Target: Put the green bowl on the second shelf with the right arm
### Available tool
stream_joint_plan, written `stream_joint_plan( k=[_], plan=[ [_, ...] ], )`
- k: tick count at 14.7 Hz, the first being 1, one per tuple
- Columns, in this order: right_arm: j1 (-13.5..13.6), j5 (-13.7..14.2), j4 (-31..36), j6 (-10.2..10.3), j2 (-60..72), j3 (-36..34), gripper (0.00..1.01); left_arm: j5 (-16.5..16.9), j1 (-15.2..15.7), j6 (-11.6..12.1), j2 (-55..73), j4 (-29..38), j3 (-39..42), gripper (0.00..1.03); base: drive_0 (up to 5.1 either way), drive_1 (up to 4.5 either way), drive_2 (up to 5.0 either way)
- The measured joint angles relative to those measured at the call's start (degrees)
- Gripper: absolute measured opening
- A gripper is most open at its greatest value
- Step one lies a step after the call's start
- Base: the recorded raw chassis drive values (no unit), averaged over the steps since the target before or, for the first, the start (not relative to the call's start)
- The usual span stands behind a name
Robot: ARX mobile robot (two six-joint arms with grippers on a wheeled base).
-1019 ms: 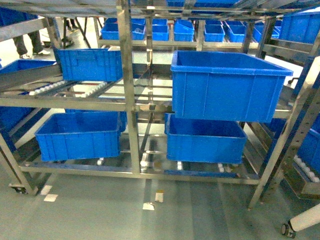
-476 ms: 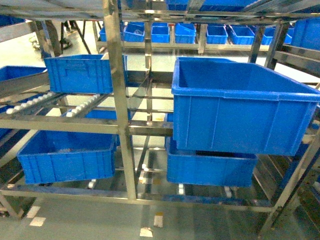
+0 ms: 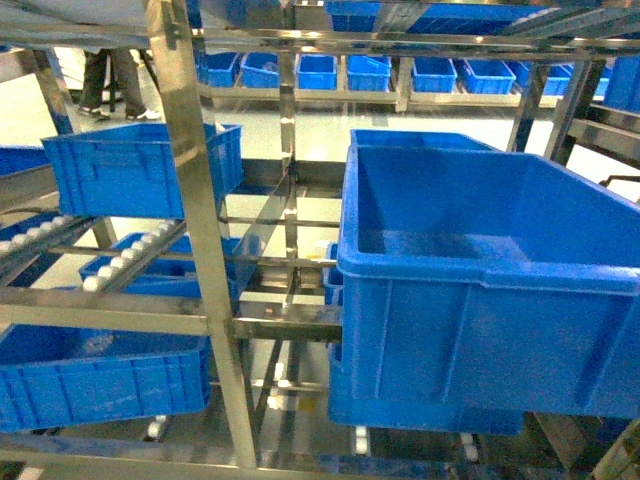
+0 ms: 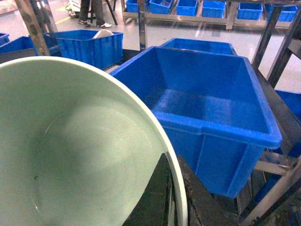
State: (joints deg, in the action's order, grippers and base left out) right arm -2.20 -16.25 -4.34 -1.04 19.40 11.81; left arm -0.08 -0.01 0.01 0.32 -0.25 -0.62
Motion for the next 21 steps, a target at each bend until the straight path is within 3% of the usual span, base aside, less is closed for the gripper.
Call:
stream_joint_plan(
  k=[7,16,18,21],
  plan=[
    [0.02,0.02,-0.02,0.0,-0.02,0.0,0.02,0.04,0.0,0.02,0.0,0.0,0.0,0.98,0.0,4.33,-4.3],
    [0.33,-1.01,2.75,-0.5,2.29,-1.14,0.02,0.02,0.0,0.02,0.0,-0.04,0.0,0.98,0.0,0.0,0.0],
    [0.63,-1.33,8.31,-1.55,7.93,-1.44,0.02,0.02,0.0,0.02,0.0,-0.04,0.0,0.98,0.0,0.0,0.0],
    [0.63,-2.97,23.37,-3.13,27.41,0.61,0.02,0.02,0.0,0.02,0.0,-0.04,0.0,0.98,0.0,0.0,0.0]
  ],
)
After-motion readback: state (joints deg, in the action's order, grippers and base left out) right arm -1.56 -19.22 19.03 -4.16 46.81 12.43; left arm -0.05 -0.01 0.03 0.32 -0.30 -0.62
